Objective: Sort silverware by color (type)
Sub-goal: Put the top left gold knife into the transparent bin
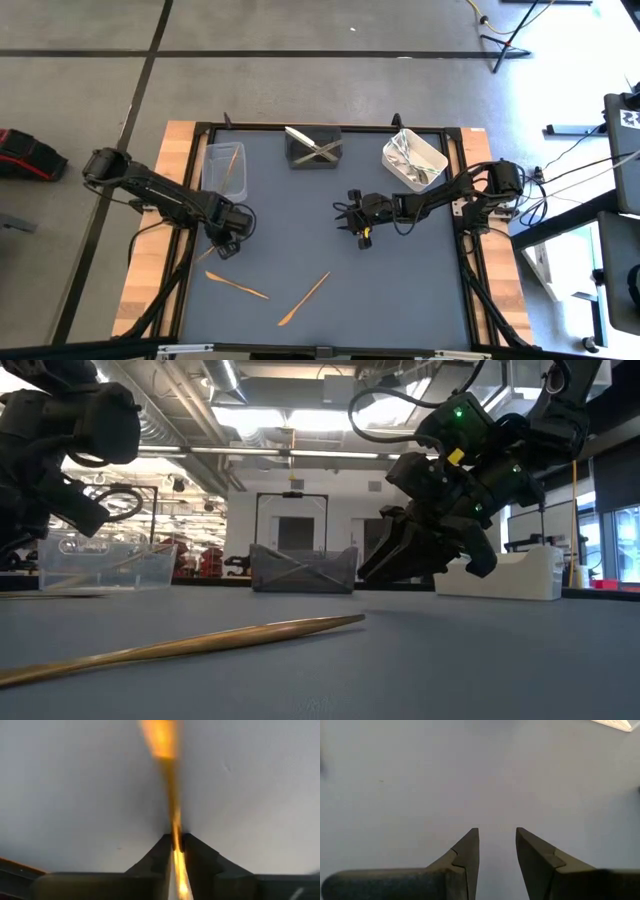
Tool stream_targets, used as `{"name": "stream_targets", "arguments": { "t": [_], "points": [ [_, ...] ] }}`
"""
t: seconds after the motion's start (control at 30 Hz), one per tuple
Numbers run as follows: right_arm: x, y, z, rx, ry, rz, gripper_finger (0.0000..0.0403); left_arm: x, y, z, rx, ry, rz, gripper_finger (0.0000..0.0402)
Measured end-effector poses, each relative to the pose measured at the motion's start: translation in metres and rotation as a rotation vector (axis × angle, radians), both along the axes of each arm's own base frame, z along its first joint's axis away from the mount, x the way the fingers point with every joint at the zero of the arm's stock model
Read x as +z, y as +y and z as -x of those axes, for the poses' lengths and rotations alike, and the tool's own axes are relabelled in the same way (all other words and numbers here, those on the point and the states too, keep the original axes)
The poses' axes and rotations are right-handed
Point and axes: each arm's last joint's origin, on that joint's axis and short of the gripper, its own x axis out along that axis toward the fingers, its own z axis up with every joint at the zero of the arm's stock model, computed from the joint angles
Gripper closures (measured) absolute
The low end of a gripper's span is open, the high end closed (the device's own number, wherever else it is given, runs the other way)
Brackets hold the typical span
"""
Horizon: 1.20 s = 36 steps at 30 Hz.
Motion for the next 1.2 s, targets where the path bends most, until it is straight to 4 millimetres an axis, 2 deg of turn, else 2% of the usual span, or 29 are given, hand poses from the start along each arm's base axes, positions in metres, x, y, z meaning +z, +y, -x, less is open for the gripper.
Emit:
{"name": "stream_targets", "arguments": {
  "t": [0.2,0.43,0.53,0.63,0.73,0.9,1.03,1.2],
  "points": [
    [0.000,0.000,0.000,0.000,0.000,0.000,0.0288,0.000,0.003,0.000,0.000,0.001,0.014,0.0387],
    [0.000,0.000,0.000,0.001,0.000,0.000,0.0288,0.009,0.003,-0.011,-0.038,-0.046,0.001,0.0382],
    [0.000,0.000,0.000,0.001,0.002,0.000,0.0288,0.021,0.002,-0.025,-0.068,-0.140,-0.045,0.0382],
    [0.000,0.000,0.000,0.000,0.004,0.000,0.0288,0.033,0.001,-0.032,-0.110,-0.163,-0.068,0.0381],
    [0.000,0.000,0.000,0.001,0.004,0.000,0.0288,0.050,0.000,-0.046,-0.155,-0.256,-0.090,0.0378],
    [0.000,0.000,0.000,0.001,0.004,0.000,0.0288,0.084,0.001,-0.059,-0.252,-0.382,-0.187,0.0377],
    [0.000,0.000,0.000,0.000,0.004,0.000,0.0288,0.109,0.006,-0.058,-0.298,-0.469,-0.345,0.0376],
    [0.000,0.000,0.000,0.001,0.003,0.000,0.0288,0.134,0.020,-0.040,-0.235,-0.545,-0.553,0.0376]
  ]
}}
